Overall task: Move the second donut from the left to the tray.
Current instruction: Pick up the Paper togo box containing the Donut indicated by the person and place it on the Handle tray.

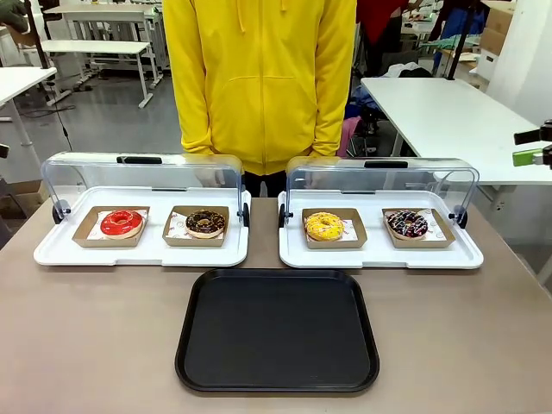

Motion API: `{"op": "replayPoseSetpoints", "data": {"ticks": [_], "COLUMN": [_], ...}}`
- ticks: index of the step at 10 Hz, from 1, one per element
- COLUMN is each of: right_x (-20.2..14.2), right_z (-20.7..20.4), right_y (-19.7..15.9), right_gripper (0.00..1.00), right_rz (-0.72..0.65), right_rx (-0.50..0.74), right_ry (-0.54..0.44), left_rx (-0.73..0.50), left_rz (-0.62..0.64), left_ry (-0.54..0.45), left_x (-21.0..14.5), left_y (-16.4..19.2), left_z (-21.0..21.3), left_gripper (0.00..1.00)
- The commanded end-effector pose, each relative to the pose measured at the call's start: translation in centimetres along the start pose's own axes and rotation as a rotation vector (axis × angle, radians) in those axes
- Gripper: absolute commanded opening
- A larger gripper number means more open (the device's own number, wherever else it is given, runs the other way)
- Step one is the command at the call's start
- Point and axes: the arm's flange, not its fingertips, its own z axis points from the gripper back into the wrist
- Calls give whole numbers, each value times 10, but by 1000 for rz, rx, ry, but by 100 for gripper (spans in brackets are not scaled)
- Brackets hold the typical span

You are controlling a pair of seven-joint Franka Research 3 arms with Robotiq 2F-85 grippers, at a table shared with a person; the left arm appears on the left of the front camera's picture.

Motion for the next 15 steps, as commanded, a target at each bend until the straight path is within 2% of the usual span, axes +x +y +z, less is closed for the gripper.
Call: {"op": "replayPoseSetpoints", "data": {"ticks": [1,7,8,9,15], "right_x": [-2,-10,-11,-8,-8], "right_z": [-4,-6,-6,0,0], "right_y": [-3,-5,-5,-6,-6], "right_gripper": [100,100,100,100,100], "right_rz": [31,-6,-19,-17,-17], "right_rx": [-6,-78,-87,-33,-33], "right_ry": [-29,-8,2,11,11], "left_rx": [-2,9,52,0,0], "left_rz": [-31,-61,-38,-29,-29], "left_ry": [-5,33,73,13,13], "left_x": [-3,-4,-2,-4,-4], "left_y": [-3,5,6,5,5], "left_z": [1,0,-1,-2,-2], "left_gripper": [100,100,100,100,100]}}
